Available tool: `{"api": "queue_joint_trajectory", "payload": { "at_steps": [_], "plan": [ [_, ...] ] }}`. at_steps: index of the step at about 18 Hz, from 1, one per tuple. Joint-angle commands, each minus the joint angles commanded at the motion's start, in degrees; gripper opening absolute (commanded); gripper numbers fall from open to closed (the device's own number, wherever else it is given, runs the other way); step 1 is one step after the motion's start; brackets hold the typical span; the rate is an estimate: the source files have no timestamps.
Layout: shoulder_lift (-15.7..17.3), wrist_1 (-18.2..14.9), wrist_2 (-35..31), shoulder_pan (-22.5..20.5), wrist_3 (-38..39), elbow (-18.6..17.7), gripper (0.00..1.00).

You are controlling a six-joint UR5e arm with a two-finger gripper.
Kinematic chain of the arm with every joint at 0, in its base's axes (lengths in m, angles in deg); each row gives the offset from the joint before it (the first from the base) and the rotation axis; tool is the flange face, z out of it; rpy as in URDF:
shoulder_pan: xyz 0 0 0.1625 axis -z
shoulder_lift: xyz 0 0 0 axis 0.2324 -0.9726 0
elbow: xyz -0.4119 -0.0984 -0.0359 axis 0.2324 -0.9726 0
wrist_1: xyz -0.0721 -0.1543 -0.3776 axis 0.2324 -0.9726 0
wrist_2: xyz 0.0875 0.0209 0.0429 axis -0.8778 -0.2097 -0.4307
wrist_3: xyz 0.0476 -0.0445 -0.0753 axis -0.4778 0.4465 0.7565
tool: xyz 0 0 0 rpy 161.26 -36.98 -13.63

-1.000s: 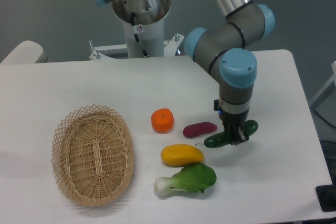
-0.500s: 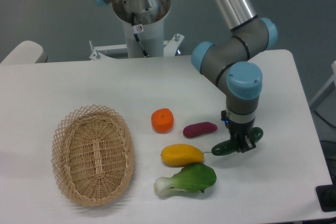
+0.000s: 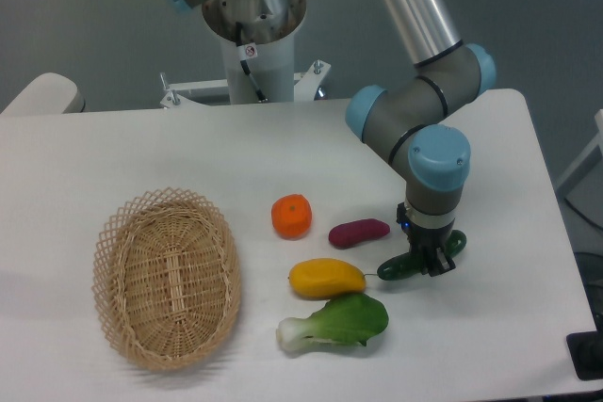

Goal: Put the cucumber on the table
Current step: 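Lower the cucumber onto the table beside the purple eggplant, then open the gripper, release the cucumber and raise the gripper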

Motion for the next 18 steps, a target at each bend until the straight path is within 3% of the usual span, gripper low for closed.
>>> {"api": "queue_joint_trajectory", "payload": {
  "at_steps": [6,11,13,15,16,18],
  "plan": [
    [-0.1,-0.1,-0.1,0.0,0.4,-0.1,0.35],
    [-0.1,-0.1,-0.1,0.1,0.4,0.0,0.42],
    [-0.1,-0.1,-0.1,0.0,0.5,0.1,0.55],
    [-0.1,-0.2,-0.1,0.1,1.2,0.5,0.94],
    [-0.1,-0.2,-0.1,0.1,2.2,0.8,1.00],
    [0.0,-0.2,0.0,0.1,3.5,1.1,1.00]
  ]
}}
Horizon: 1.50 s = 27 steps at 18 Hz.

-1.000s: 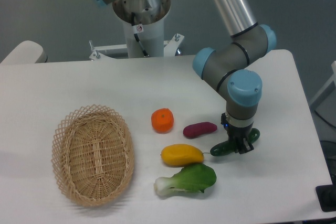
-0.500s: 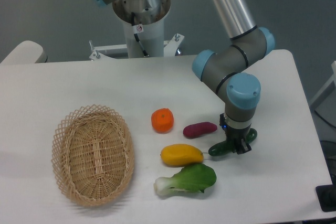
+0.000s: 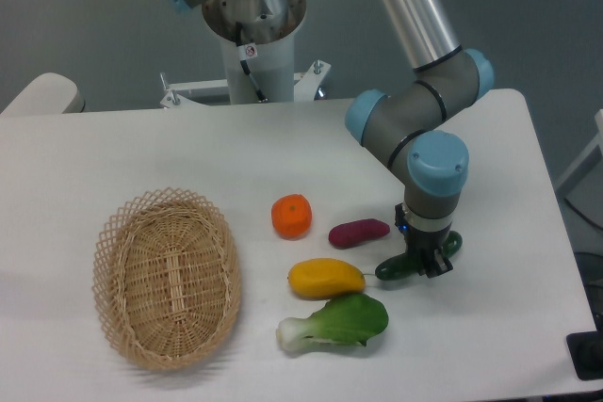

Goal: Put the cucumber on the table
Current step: 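Open the gripper, release the cucumber and raise the gripper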

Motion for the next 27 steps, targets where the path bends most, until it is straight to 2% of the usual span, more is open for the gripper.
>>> {"api": "queue_joint_trajectory", "payload": {
  "at_steps": [3,8,12,14,19,27],
  "plan": [
    [0.4,0.0,0.0,0.1,2.8,0.6,1.00],
    [1.1,-0.4,-0.1,2.1,8.6,4.8,1.00],
    [3.4,-1.0,0.7,3.2,8.0,8.0,1.00],
    [4.2,-2.8,0.6,3.3,7.8,9.7,1.00],
    [6.4,-10.8,0.7,2.0,0.5,13.6,1.00],
    [7.5,-15.5,1.5,-2.9,-13.1,14.6,1.00]
  ]
}}
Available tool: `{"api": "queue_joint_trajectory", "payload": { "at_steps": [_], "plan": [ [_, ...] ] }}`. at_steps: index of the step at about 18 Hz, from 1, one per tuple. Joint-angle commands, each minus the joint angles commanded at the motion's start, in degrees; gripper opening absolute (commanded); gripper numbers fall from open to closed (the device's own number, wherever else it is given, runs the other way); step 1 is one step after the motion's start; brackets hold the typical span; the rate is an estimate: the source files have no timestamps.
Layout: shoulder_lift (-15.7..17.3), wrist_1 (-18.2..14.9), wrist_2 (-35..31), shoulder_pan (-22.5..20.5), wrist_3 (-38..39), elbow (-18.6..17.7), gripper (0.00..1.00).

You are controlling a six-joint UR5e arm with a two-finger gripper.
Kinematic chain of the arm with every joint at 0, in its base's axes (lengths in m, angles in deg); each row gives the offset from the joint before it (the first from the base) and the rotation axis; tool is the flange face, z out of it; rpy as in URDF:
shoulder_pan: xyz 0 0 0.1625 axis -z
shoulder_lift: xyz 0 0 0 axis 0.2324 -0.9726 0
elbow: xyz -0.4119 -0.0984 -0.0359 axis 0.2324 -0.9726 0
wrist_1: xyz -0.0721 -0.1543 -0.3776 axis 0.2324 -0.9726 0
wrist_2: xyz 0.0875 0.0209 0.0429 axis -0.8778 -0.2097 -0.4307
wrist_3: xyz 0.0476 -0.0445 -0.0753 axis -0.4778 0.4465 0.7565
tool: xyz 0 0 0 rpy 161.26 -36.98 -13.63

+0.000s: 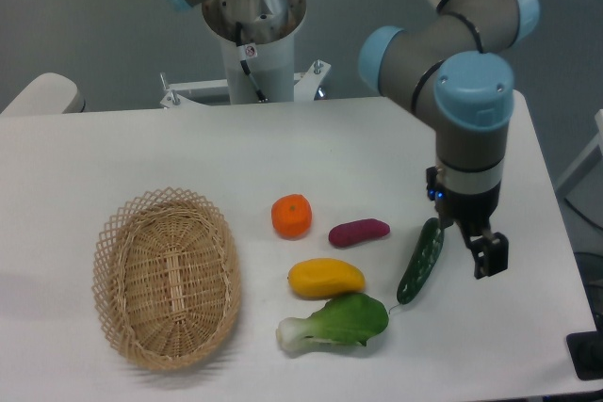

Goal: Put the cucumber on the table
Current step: 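Open the gripper, release the cucumber and raise the gripper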

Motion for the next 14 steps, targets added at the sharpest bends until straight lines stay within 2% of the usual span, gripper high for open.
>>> {"api": "queue_joint_trajectory", "payload": {
  "at_steps": [6,9,14],
  "plan": [
    [1.1,-10.3,0.5,-0.9,-0.6,4.8,1.00],
    [2.0,-11.7,0.5,-0.9,-0.6,5.2,1.00],
    [3.0,-11.9,0.4,0.4,-0.1,4.6,1.00]
  ]
}}
